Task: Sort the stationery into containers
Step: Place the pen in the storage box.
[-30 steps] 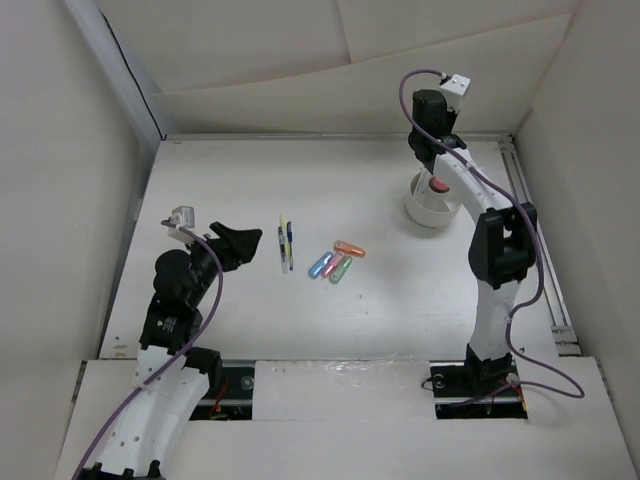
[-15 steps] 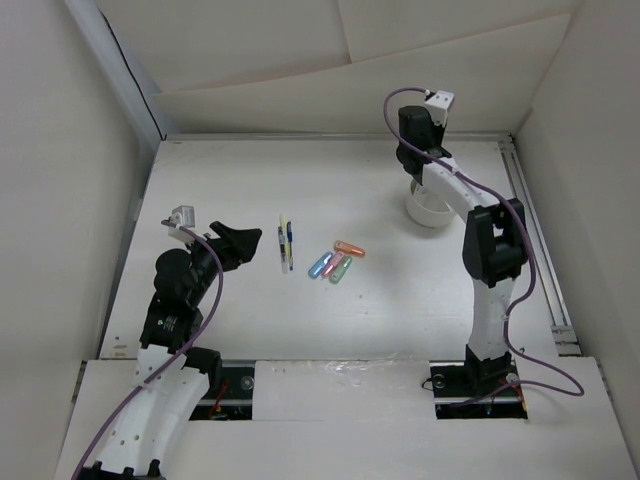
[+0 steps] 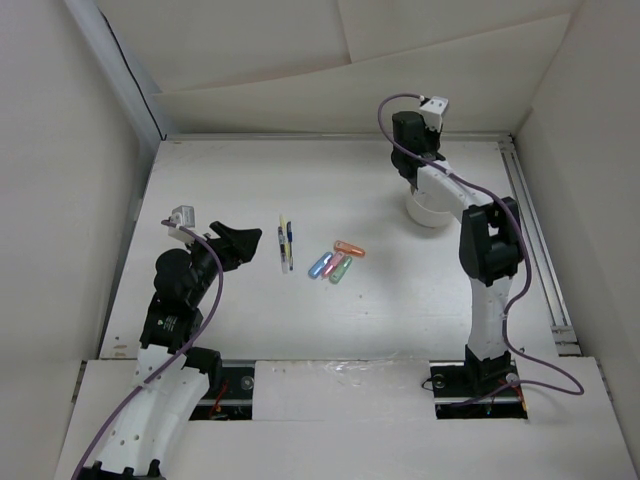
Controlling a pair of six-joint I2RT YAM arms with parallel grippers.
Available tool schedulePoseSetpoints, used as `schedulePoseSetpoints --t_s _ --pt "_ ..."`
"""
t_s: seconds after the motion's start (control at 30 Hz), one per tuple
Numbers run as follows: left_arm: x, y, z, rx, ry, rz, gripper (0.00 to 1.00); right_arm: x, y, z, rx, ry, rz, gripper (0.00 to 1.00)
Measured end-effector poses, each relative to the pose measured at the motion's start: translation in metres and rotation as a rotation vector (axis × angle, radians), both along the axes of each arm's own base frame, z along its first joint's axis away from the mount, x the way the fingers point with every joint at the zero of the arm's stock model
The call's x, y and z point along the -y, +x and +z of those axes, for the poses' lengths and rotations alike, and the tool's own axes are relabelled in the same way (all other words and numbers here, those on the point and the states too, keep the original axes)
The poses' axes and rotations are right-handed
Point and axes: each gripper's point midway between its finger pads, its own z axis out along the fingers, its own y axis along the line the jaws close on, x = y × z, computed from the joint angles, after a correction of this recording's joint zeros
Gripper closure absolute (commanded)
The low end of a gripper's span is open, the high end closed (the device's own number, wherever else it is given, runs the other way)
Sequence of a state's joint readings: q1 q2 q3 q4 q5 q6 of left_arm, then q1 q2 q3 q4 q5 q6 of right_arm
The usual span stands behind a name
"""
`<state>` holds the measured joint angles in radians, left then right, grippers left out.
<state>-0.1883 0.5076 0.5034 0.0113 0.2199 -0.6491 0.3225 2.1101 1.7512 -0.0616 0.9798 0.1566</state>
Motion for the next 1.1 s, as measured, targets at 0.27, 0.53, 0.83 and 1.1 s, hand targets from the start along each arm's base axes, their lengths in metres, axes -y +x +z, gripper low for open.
schedulePoseSetpoints --t_s 0.27,0.53,0.83,1.1 --pt "0.0 0.0 0.0 0.0 0.0 0.0 0.34 -0.002 -0.005 -0.007 -0.008 -0.014 -0.017 0.69" --pt "0.0 0.0 0.0 0.001 0.0 0.0 0.34 -0.011 -0.01 -0.016 -0.029 -0.025 -0.002 0.55" --pt "0.0 0.0 0.0 0.001 0.0 0.0 0.34 -0.034 -0.023 0.001 -0.004 0.008 0.051 0.63" --pt "0.0 0.0 0.0 0.001 0.0 0.0 0.34 -0.134 -0.066 0.035 0.026 0.28 0.396 1.0"
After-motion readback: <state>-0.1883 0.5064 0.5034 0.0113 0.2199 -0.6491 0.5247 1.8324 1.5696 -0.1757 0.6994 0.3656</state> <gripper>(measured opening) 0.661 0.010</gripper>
